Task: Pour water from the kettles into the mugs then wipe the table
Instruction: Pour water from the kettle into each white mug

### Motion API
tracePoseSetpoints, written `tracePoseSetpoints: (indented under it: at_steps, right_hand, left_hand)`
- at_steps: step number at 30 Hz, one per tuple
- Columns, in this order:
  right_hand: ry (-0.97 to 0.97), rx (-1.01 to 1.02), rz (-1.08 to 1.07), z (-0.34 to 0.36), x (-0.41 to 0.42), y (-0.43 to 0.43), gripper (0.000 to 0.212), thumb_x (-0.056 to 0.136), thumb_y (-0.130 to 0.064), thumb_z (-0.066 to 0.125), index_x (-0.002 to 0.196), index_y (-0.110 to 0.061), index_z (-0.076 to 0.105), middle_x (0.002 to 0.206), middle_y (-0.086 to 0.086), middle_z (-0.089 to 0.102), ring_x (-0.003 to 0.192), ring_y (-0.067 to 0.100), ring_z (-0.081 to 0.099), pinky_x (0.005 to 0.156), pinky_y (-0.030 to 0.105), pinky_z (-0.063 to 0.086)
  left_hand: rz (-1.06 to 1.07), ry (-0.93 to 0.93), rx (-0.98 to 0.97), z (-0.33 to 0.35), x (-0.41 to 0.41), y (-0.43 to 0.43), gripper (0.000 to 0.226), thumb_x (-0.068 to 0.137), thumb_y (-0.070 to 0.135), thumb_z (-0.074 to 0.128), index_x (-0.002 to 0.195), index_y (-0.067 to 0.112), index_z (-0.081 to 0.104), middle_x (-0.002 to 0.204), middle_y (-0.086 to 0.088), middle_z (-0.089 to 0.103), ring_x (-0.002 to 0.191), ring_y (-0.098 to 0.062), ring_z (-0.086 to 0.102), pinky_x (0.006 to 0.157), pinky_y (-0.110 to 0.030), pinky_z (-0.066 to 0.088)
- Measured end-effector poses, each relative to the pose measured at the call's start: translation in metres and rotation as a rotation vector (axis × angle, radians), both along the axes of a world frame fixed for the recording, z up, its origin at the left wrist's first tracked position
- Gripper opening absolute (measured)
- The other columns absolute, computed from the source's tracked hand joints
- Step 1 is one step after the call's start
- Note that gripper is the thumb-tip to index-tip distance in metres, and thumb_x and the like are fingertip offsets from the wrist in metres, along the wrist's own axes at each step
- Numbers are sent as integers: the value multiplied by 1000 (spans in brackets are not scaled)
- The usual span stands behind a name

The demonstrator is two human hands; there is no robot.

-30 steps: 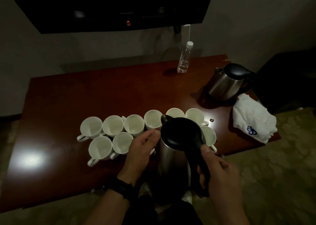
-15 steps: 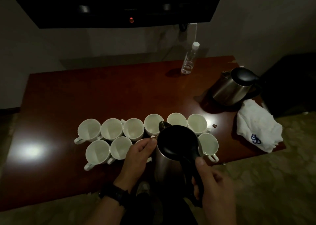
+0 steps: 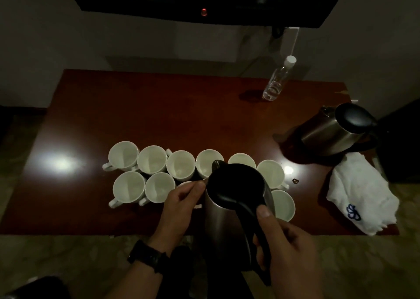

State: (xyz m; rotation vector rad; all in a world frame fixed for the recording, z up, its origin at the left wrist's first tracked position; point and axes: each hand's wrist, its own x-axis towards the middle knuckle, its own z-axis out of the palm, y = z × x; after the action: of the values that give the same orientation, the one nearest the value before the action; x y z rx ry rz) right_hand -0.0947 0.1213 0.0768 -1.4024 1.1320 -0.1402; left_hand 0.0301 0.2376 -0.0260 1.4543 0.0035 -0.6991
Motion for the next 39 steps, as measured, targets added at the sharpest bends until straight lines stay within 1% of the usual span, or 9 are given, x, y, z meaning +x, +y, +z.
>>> tracePoseSetpoints:
  at_steps: [3,6,9,14,18,22,29,33,39]
  right_hand:
    - [21,-8,60,4,4,-4,64,53,-76,61,46,-12,60,38,8,47,33,15,43,41,23,33]
    - [46,33,81,7,7,-8,65,60,-69,83,46,-10,60,40,11,48,34,15,44,41,23,33]
    - [67,80,88,11,9,-11,61,51,-68,66,46,-8,60,40,13,47,35,18,44,39,22,35]
    - [108,82,132,12,17,-17,60,49,-69,60,46,-9,61,41,12,50,36,18,48,42,23,38]
    - [127,78,187,17,22,-18,60,51,-74,56,49,-14,64,42,8,53,38,14,51,46,24,39]
    - [117,73,237,25,27,-18,58,57,-79,52,56,-24,70,46,5,59,41,10,56,53,27,40]
    - [124,-52,336,38,34,-29,54,55,-83,49,62,-34,71,46,-3,61,41,4,56,51,28,43]
    - [131,-99,400,41,36,-51,60,54,-88,60,57,-28,69,42,-1,55,35,5,49,41,24,37]
    - [197,-138,512,41,37,-92,60,51,-80,58,54,-21,69,40,1,50,31,8,42,40,20,31]
  left_hand:
    - [31,49,17,-1,-1,-1,28,72,56,62,87,44,82,96,10,80,93,-1,74,73,-11,53]
    - [53,75,38,-2,-3,-3,23,77,46,60,81,43,82,90,11,80,87,1,74,71,-12,54]
    - [65,121,50,-4,-4,-5,22,76,44,61,80,42,83,88,9,80,84,1,74,68,-15,56]
    - [34,157,37,-5,0,-4,32,68,58,65,85,38,83,91,6,80,85,-3,75,65,-18,56]
    - [-28,68,33,5,8,-3,18,85,55,73,88,40,82,95,10,80,90,1,73,71,-10,52]
    - [-116,52,35,13,14,-4,36,74,66,59,91,41,79,94,7,79,87,-5,74,69,-20,57]
    - [-172,38,-51,18,10,-4,47,61,79,76,100,55,76,105,18,78,98,-2,73,75,-17,56]
    - [-188,19,-19,17,4,-12,28,74,57,67,100,52,76,104,16,78,98,-2,73,76,-15,54]
    - [-167,41,2,11,-13,-30,27,70,58,72,95,50,77,97,12,79,92,-5,75,73,-17,55]
